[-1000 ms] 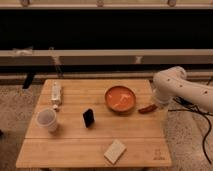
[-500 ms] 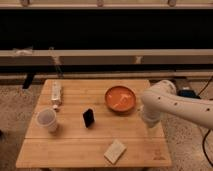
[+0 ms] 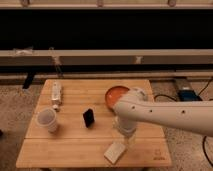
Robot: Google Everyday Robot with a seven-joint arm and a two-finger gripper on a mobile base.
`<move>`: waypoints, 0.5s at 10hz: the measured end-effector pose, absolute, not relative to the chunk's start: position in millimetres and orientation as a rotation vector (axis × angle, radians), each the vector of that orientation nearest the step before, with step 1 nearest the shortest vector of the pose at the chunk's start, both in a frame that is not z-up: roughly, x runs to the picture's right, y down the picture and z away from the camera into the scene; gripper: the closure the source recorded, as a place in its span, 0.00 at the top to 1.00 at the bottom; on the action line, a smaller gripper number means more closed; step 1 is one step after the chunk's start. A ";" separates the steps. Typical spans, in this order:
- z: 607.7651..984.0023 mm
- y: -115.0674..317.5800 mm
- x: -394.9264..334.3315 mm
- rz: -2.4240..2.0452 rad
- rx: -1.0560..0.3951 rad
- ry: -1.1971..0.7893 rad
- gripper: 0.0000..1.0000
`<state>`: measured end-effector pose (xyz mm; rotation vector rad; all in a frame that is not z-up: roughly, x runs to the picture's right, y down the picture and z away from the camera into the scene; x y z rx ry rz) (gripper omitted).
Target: Knock the eraser over
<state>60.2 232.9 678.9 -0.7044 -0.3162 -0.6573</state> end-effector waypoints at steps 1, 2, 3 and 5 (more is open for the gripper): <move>679.3 235.5 41.4 -0.697 -0.706 -0.344 0.74; 683.8 236.9 26.5 -0.726 -0.710 -0.368 0.74; 689.0 236.0 19.0 -0.741 -0.712 -0.381 0.74; 703.1 231.6 2.5 -0.764 -0.713 -0.405 0.74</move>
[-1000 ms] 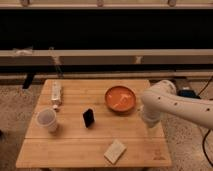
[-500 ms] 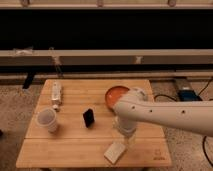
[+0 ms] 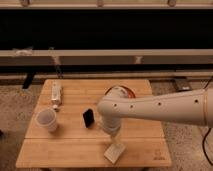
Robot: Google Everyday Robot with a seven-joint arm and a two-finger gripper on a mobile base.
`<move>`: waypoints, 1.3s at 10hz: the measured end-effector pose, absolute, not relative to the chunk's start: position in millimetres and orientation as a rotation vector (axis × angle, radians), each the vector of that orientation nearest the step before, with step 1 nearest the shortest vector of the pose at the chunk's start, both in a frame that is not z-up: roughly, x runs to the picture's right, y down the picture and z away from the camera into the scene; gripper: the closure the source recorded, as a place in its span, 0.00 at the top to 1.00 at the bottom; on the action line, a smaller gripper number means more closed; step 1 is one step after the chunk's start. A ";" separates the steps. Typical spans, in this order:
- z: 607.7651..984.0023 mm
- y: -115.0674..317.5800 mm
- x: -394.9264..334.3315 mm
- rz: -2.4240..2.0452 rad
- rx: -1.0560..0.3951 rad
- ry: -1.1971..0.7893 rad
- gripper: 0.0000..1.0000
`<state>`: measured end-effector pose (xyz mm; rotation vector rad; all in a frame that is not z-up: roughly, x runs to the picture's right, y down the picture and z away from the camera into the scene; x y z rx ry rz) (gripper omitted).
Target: Knock the eraser over
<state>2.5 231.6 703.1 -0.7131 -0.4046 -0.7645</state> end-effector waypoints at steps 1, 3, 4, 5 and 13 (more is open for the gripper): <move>709.1 227.8 -6.6 -0.770 -0.712 -0.417 0.74; 714.9 218.4 -23.6 -0.774 -0.701 -0.440 0.74; 716.5 210.7 -32.8 -0.775 -0.690 -0.450 0.74; 716.7 205.7 -38.3 -0.776 -0.683 -0.456 0.74; 748.9 166.6 -96.4 -0.807 -0.615 -0.475 0.74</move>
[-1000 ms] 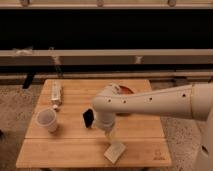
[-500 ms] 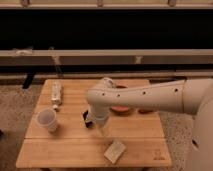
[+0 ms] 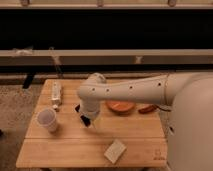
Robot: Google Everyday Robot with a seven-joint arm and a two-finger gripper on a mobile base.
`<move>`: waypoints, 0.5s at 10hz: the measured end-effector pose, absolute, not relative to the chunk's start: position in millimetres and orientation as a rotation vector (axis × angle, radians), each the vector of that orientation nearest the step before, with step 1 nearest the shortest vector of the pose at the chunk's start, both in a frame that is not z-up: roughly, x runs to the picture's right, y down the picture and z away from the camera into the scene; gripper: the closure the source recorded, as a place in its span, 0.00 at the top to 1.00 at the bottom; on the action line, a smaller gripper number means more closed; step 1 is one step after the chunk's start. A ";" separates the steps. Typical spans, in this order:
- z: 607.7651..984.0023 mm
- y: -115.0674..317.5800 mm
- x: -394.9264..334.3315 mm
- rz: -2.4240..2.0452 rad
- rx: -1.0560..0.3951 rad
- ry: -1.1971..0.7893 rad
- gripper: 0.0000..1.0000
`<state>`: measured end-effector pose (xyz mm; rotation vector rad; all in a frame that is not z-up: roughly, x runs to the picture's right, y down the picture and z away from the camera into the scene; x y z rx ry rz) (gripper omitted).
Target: Knock the eraser over
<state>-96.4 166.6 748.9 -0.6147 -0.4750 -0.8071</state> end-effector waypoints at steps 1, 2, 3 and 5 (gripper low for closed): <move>756.1 158.3 -103.9 -0.814 -0.601 -0.471 0.74; 759.3 152.4 -112.2 -0.819 -0.590 -0.474 0.74; 761.4 145.0 -113.9 -0.820 -0.579 -0.478 0.74; 759.1 134.5 -105.5 -0.839 -0.559 -0.476 0.74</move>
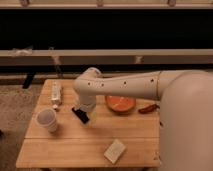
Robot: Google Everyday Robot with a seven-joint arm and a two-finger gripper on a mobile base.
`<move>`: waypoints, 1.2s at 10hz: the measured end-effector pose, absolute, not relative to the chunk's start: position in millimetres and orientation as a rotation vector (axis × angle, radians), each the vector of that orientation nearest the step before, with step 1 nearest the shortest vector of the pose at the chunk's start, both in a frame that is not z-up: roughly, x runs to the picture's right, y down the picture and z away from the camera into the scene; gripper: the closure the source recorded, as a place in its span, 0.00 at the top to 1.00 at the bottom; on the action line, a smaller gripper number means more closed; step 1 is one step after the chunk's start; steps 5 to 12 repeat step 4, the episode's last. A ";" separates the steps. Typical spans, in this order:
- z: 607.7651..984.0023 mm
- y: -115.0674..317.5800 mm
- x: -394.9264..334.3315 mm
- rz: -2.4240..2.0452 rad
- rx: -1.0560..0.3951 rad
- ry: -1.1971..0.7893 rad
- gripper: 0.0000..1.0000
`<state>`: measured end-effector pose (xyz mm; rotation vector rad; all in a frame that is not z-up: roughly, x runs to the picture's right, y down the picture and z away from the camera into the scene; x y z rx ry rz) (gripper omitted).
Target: Knock the eraser over
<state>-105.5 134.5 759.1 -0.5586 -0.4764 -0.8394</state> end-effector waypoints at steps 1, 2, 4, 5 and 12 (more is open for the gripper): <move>757.4 129.2 -100.6 -0.844 -0.544 -0.471 0.74; 757.7 131.0 -101.8 -0.847 -0.546 -0.473 0.74; 757.7 130.0 -101.9 -0.844 -0.543 -0.474 0.74; 757.7 130.0 -101.9 -0.844 -0.543 -0.474 0.74; 757.7 130.0 -101.9 -0.844 -0.543 -0.474 0.74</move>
